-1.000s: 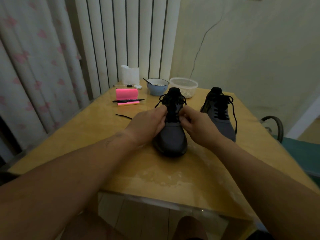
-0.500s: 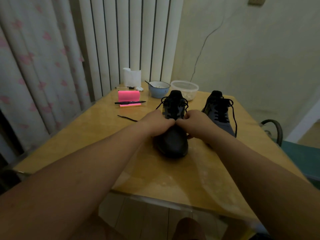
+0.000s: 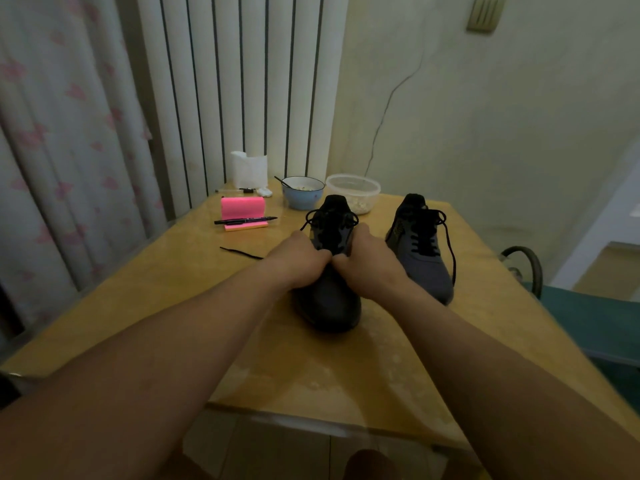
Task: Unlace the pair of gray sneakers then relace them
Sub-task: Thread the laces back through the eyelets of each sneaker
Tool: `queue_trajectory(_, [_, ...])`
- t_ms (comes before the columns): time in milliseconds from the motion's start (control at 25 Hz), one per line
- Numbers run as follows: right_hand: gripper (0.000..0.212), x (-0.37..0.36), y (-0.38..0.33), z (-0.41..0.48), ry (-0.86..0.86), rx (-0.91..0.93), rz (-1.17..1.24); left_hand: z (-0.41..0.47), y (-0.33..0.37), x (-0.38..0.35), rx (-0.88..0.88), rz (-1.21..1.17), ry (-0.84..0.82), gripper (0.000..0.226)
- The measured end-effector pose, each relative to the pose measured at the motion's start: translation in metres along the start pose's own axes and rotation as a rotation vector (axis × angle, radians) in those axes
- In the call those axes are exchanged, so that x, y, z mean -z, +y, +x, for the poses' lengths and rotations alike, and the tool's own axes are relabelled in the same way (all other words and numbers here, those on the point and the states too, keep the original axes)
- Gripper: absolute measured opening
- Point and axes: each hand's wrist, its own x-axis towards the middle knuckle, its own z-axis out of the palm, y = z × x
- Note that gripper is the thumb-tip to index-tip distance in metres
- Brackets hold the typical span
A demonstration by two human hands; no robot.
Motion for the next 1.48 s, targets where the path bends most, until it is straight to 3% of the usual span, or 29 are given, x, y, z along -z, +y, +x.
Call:
queue_trajectory(80, [0.024,-0.006,0.014,-0.003,0.076,-0.056,0.064,-0.001,-0.008,-0.003,-0.020,0.050,0.089,0.039])
queue_trajectory(200, [0.007,-0.007,0.049,-0.010,0.000,-0.156,0.234,0.000,-0.028,0.009,-0.064,-0.067,0.068,0.031])
queue_trajectory(280, [0.015,-0.005,0.050,-0.006,0.027,-0.108,0.211,0.003,-0.037,0.016,-0.103,-0.144,0.043,0.037])
queue_trajectory(440, [0.036,0.002,0.017,0.012,0.010,-0.064,0.191,0.004,-0.021,0.016,-0.162,-0.074,-0.002,0.045])
queue_trajectory(680, [0.032,0.014,0.004,0.021,-0.216,-0.166,0.076,0.008,0.005,0.018,-0.126,0.063,-0.092,0.028])
queue_trajectory(880, [0.042,0.015,-0.005,0.031,-0.306,-0.285,0.030,0.013,0.010,0.018,-0.122,0.120,-0.108,0.040])
queue_trajectory(1080, [0.021,0.011,0.000,0.027,-0.300,-0.338,0.244,0.011,0.007,0.014,-0.150,0.203,-0.070,0.039])
queue_trajectory(1280, [0.038,0.020,-0.012,0.036,-0.362,-0.308,-0.033,0.011,0.016,0.024,-0.003,0.109,-0.251,0.019])
queue_trajectory(1400, [0.034,0.018,-0.003,0.039,-0.310,-0.255,0.027,0.013,0.014,0.021,-0.017,0.044,-0.174,0.019])
queue_trajectory(1480, [0.034,0.008,0.006,0.034,-0.212,-0.221,0.095,0.014,0.007,0.012,-0.111,0.148,-0.068,0.023])
